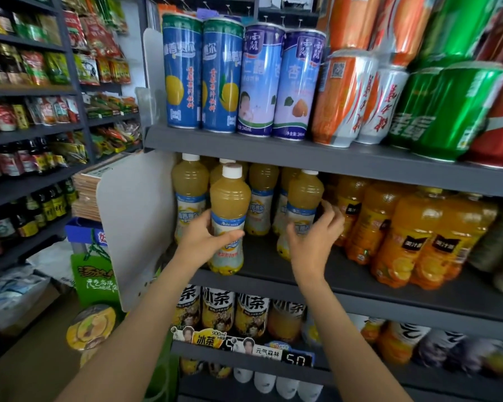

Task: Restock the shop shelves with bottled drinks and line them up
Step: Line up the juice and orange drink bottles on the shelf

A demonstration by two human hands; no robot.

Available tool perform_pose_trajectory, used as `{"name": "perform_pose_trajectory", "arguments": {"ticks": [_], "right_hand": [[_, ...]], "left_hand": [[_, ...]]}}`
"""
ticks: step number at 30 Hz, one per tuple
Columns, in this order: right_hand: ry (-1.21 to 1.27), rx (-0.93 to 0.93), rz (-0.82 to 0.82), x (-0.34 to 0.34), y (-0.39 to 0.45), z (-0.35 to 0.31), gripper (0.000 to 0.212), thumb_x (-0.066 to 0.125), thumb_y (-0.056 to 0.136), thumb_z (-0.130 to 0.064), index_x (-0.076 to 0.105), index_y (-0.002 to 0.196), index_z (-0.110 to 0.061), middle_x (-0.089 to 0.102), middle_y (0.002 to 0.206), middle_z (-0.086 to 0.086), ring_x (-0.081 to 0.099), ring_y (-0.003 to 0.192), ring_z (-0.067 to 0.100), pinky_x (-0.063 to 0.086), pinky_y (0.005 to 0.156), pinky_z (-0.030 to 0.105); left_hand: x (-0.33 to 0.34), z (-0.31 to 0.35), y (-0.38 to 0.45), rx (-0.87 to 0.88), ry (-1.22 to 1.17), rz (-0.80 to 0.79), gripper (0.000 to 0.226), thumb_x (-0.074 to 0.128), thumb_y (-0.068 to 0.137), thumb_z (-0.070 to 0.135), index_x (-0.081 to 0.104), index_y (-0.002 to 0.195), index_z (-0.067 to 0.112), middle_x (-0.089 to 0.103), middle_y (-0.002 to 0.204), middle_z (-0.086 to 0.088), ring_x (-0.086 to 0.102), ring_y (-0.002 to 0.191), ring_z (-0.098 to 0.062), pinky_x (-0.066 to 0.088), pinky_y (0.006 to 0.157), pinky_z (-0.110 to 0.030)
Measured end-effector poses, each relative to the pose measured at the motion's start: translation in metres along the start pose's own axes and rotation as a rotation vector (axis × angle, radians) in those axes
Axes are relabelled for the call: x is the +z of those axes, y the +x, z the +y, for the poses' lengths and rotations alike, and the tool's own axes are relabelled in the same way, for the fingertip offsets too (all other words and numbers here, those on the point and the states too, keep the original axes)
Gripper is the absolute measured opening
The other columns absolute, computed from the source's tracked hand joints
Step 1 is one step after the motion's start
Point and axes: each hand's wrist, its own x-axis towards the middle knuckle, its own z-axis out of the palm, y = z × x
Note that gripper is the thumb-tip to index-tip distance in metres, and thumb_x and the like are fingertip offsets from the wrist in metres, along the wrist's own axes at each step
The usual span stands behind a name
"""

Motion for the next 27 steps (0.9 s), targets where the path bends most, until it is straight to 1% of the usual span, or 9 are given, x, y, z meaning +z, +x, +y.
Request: {"name": "perform_pose_trajectory", "arguments": {"ticks": [2, 4, 6, 8, 10, 14, 17, 21, 27], "right_hand": [[0.038, 0.165, -0.239, 0.002, 0.004, 0.016, 0.072, 0.073, 0.077, -0.012, 0.034, 0.136, -0.001, 0.041, 0.135, 0.018, 0.039, 0.126, 0.031, 0.037, 0.101, 0.036], [0.065, 0.213, -0.373, 0.006, 0.003, 0.027, 0.059, 0.071, 0.079, -0.011, 0.041, 0.129, -0.002, 0.051, 0.128, 0.016, 0.049, 0.12, 0.03, 0.042, 0.095, 0.035], [0.049, 0.206, -0.368, 0.008, 0.002, 0.031, 0.05, 0.07, 0.081, -0.012, 0.045, 0.122, -0.002, 0.055, 0.124, 0.014, 0.054, 0.114, 0.029, 0.044, 0.09, 0.034], [0.043, 0.218, -0.378, 0.008, 0.004, 0.031, 0.049, 0.07, 0.081, -0.013, 0.045, 0.121, -0.002, 0.056, 0.122, 0.015, 0.056, 0.112, 0.028, 0.044, 0.088, 0.033], [0.056, 0.225, -0.402, 0.01, 0.008, 0.031, 0.05, 0.071, 0.08, -0.013, 0.043, 0.12, -0.002, 0.057, 0.122, 0.016, 0.057, 0.111, 0.028, 0.045, 0.087, 0.033], [0.079, 0.211, -0.377, 0.008, 0.005, 0.036, 0.064, 0.073, 0.079, -0.013, 0.037, 0.13, -0.001, 0.056, 0.125, 0.016, 0.055, 0.116, 0.027, 0.046, 0.091, 0.033], [0.043, 0.21, -0.346, 0.007, 0.002, 0.039, 0.058, 0.074, 0.078, -0.013, 0.045, 0.127, 0.0, 0.055, 0.125, 0.014, 0.054, 0.116, 0.025, 0.044, 0.093, 0.03], [0.006, 0.195, -0.357, 0.007, 0.005, 0.039, 0.054, 0.077, 0.074, -0.015, 0.05, 0.118, -0.001, 0.06, 0.116, 0.014, 0.058, 0.108, 0.027, 0.05, 0.089, 0.038], [-0.04, 0.195, -0.381, 0.007, 0.007, 0.036, 0.05, 0.076, 0.076, -0.015, 0.047, 0.114, -0.001, 0.056, 0.117, 0.014, 0.056, 0.109, 0.028, 0.049, 0.087, 0.037]], "left_hand": [[0.009, 0.002, 0.002, -0.001, 0.023, -0.011, 0.043, 0.077, 0.071, 0.02, 0.056, 0.109, 0.022, 0.065, 0.109, 0.003, 0.061, 0.101, -0.012, 0.05, 0.091, -0.035], [0.018, 0.002, 0.006, 0.009, 0.047, -0.015, 0.047, 0.078, 0.071, 0.023, 0.057, 0.113, 0.019, 0.065, 0.113, 0.0, 0.061, 0.102, -0.013, 0.05, 0.093, -0.037], [0.03, 0.003, 0.01, 0.019, 0.059, 0.001, 0.052, 0.078, 0.071, 0.026, 0.055, 0.117, 0.018, 0.064, 0.115, 0.0, 0.06, 0.105, -0.013, 0.048, 0.094, -0.037], [0.042, 0.006, 0.013, 0.034, 0.095, 0.033, 0.052, 0.076, 0.073, 0.027, 0.054, 0.118, 0.015, 0.062, 0.114, 0.002, 0.057, 0.104, -0.011, 0.046, 0.091, -0.029], [0.052, 0.008, 0.016, 0.055, 0.149, 0.068, 0.053, 0.075, 0.075, 0.028, 0.051, 0.119, 0.011, 0.061, 0.115, -0.002, 0.057, 0.107, -0.015, 0.043, 0.088, -0.026], [0.061, -0.005, 0.007, 0.047, 0.335, 0.085, 0.062, 0.074, 0.076, 0.026, 0.042, 0.126, 0.007, 0.057, 0.124, -0.006, 0.052, 0.117, -0.021, 0.04, 0.088, -0.026], [0.064, -0.018, -0.004, 0.029, 0.487, 0.15, 0.061, 0.073, 0.077, 0.025, 0.044, 0.128, 0.009, 0.057, 0.125, -0.006, 0.053, 0.116, -0.023, 0.043, 0.09, -0.033], [0.074, -0.012, 0.01, 0.0, 0.489, 0.147, 0.054, 0.073, 0.078, 0.022, 0.047, 0.123, 0.008, 0.059, 0.122, -0.009, 0.055, 0.114, -0.024, 0.044, 0.09, -0.034], [0.089, -0.012, 0.025, -0.016, 0.467, 0.143, 0.055, 0.071, 0.079, 0.015, 0.044, 0.126, 0.005, 0.059, 0.123, -0.013, 0.054, 0.116, -0.026, 0.043, 0.094, -0.034]]}}
